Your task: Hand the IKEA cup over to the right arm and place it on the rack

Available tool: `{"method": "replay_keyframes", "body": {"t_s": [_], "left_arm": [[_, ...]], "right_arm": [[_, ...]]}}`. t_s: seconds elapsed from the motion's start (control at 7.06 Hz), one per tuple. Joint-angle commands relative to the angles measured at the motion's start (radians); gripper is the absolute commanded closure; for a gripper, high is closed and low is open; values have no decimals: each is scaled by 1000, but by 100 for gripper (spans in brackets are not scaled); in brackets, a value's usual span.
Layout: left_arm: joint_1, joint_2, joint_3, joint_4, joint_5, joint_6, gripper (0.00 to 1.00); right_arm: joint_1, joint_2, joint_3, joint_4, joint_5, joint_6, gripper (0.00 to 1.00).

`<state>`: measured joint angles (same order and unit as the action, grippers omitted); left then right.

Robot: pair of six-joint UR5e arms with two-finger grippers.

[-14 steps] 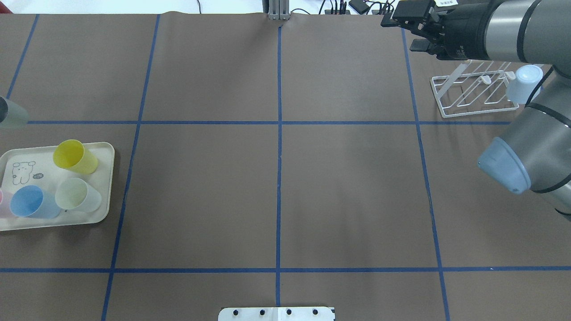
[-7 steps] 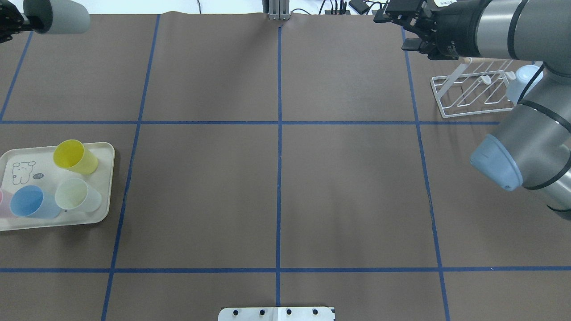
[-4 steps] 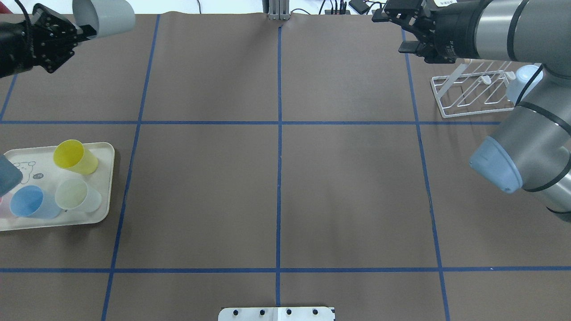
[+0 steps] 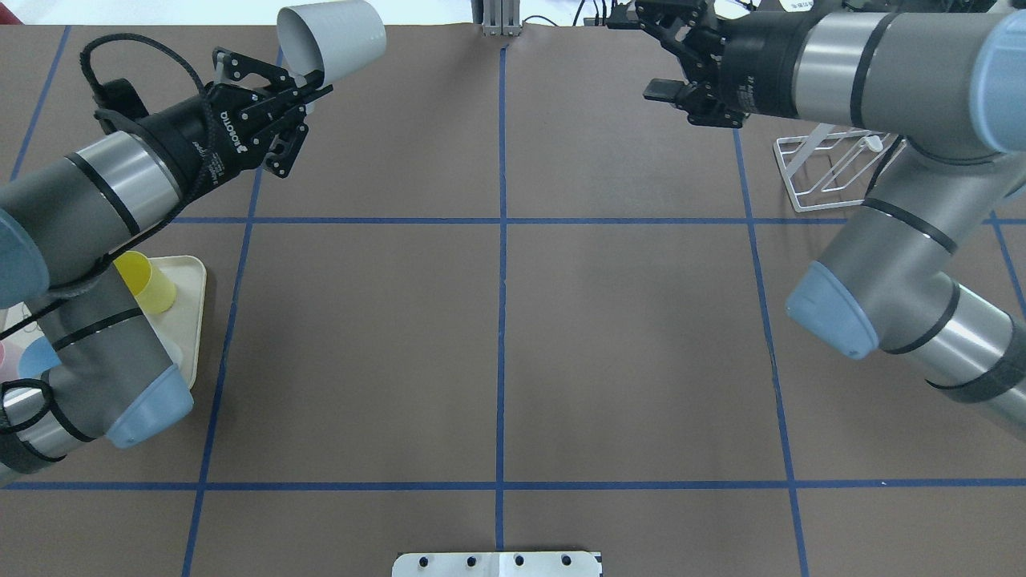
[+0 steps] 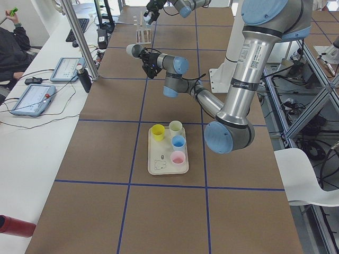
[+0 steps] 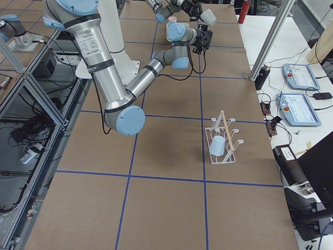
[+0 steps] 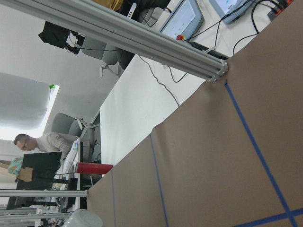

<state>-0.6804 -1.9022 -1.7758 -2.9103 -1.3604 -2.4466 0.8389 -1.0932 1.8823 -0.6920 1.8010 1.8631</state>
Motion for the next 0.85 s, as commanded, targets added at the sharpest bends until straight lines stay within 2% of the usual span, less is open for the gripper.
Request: {"method": "replay_keyframes", "body": {"t_s": [0.0, 0.14, 0.28, 0.57, 0.71], "left_arm": [[19, -23, 76, -184, 70, -95, 100], [19, -27, 126, -322, 96, -147, 100], [19, -34, 187, -430, 98, -157, 100], [31, -83, 223, -446, 98, -158, 100], [53, -90, 225, -442, 101, -155, 100]], "right_arm": [[-80, 103, -41, 17, -79, 56, 0], [-160, 133, -51, 34, -204, 56, 0], [-191, 157, -61, 35, -239, 57, 0], [-211, 176, -150, 173, -267, 59, 0], [-211, 180, -161, 193, -273, 59, 0]]}}
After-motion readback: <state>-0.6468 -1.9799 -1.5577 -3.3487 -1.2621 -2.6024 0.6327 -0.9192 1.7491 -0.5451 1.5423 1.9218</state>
